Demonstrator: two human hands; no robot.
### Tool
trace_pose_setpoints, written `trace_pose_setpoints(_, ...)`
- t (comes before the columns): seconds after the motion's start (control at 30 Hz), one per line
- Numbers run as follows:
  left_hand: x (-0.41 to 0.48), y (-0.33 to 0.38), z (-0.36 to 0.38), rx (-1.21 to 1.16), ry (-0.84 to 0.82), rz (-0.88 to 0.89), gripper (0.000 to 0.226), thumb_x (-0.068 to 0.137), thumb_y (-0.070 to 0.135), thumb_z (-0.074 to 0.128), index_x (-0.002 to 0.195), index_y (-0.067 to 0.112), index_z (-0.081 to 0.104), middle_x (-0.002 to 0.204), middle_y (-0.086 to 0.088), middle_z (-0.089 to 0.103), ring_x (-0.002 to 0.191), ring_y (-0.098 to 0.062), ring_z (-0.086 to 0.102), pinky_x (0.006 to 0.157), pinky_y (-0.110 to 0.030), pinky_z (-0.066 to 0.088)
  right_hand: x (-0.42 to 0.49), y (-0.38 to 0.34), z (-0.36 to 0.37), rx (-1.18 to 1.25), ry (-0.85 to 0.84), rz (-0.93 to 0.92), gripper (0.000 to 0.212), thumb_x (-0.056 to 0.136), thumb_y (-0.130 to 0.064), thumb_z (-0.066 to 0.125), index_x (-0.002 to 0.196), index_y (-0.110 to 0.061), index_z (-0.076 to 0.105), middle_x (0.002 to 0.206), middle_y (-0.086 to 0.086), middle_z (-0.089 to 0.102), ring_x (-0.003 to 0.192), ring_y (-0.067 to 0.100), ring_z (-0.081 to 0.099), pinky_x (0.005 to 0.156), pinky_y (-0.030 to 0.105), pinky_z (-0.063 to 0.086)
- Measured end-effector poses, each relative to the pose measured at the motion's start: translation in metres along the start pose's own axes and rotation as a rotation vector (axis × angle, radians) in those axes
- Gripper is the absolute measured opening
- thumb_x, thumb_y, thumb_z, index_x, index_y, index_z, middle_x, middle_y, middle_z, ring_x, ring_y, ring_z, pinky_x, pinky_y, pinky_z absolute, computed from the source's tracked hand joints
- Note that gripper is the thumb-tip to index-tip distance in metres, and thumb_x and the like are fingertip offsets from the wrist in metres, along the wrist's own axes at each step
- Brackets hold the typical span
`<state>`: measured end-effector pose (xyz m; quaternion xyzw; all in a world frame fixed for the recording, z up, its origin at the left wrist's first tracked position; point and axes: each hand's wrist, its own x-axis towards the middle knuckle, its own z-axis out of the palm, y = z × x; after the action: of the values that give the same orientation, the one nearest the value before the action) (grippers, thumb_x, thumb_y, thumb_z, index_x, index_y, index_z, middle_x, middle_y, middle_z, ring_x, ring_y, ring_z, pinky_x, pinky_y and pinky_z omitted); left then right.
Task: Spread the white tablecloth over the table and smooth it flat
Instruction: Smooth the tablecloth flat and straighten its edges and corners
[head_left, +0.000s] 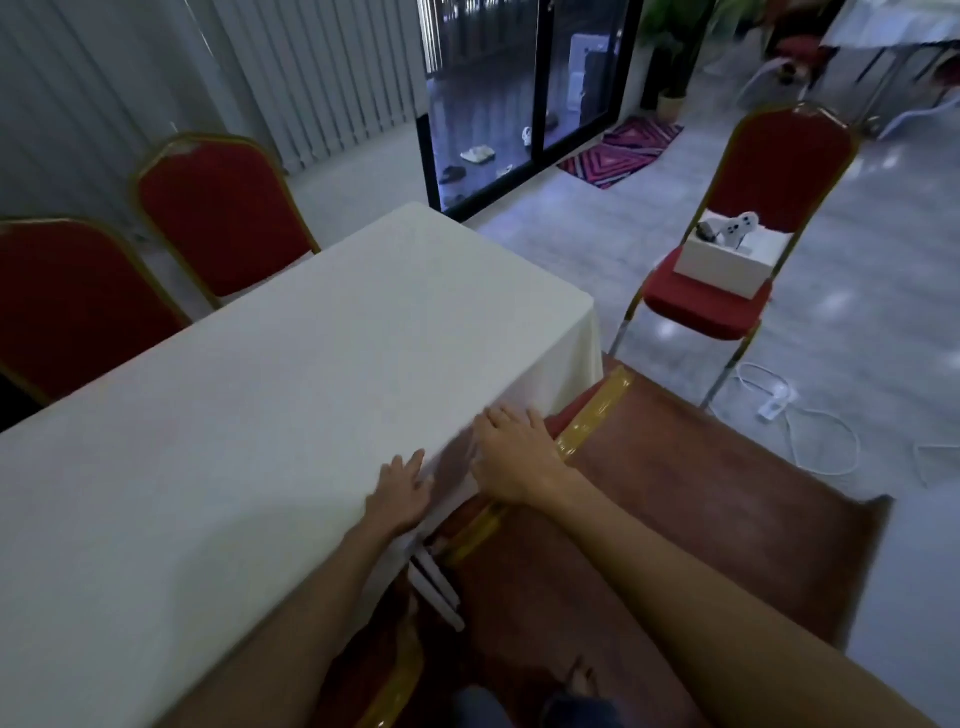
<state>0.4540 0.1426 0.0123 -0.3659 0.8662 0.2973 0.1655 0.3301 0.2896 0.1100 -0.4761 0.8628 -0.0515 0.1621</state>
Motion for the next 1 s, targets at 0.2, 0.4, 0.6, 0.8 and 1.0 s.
trace_pose_setpoints(0.2, 0.042, 0.099, 0.003, -0.027, 0.025, -0.027, 0.055, 0.104, 0.04, 0.029, 0.156, 0.026, 0.017, 0.164, -0.011, 0.012, 0.151, -0.032, 0.01, 0.12, -0.053, 0.018, 0.023, 0.106, -0.05, 0.022, 0.03, 0.008, 0.046, 0.096, -0.033, 0.042, 0.134, -0.007, 0.047, 0.143, 0.01, 0.048, 0.138, 0.029, 0.035, 0.118, 0.051, 0.023)
trace_pose_setpoints(0.4, 0.095, 0.176, -0.009, -0.066, 0.082, -0.017, 0.053, 0.104, 0.038, 0.031, 0.155, 0.027, 0.022, 0.164, -0.011, 0.012, 0.152, -0.029, 0.008, 0.122, -0.048, 0.013, 0.053, 0.198, -0.068, 0.114, -0.052, 0.045, 0.033, 0.093, -0.032, 0.052, 0.115, -0.007, 0.053, 0.12, 0.01, 0.056, 0.114, 0.029, 0.051, 0.095, 0.041, 0.04)
trace_pose_setpoints(0.6, 0.197, 0.255, -0.004, -0.05, 0.112, -0.022, 0.054, 0.103, 0.041, 0.035, 0.154, 0.026, 0.025, 0.165, -0.01, 0.001, 0.153, -0.03, 0.001, 0.121, -0.054, 0.015, 0.103, 0.311, -0.084, 0.188, -0.084, 0.09, 0.035, 0.091, -0.034, 0.053, 0.115, -0.01, 0.059, 0.117, 0.007, 0.06, 0.104, 0.027, 0.058, 0.086, 0.042, 0.051)
trace_pose_setpoints(0.8, 0.279, 0.336, -0.004, -0.016, 0.176, -0.138, 0.054, 0.103, 0.041, 0.031, 0.154, 0.028, 0.021, 0.165, -0.01, -0.001, 0.152, -0.031, -0.001, 0.12, -0.059, 0.014, 0.144, 0.413, -0.102, 0.227, -0.219, 0.133, 0.028, 0.093, -0.035, 0.053, 0.109, -0.015, 0.065, 0.106, 0.003, 0.067, 0.092, 0.02, 0.064, 0.084, 0.041, 0.058)
trace_pose_setpoints(1.0, 0.307, 0.392, 0.037, 0.014, 0.09, -0.292, 0.067, 0.099, 0.057, 0.018, 0.155, 0.03, -0.009, 0.16, -0.014, -0.028, 0.145, -0.04, -0.028, 0.112, -0.068, -0.008, 0.21, 0.467, -0.105, 0.25, -0.301, 0.046, 0.032, 0.091, -0.029, 0.051, 0.06, -0.028, 0.041, 0.061, -0.008, 0.045, 0.057, 0.012, 0.042, 0.056, 0.034, 0.042)
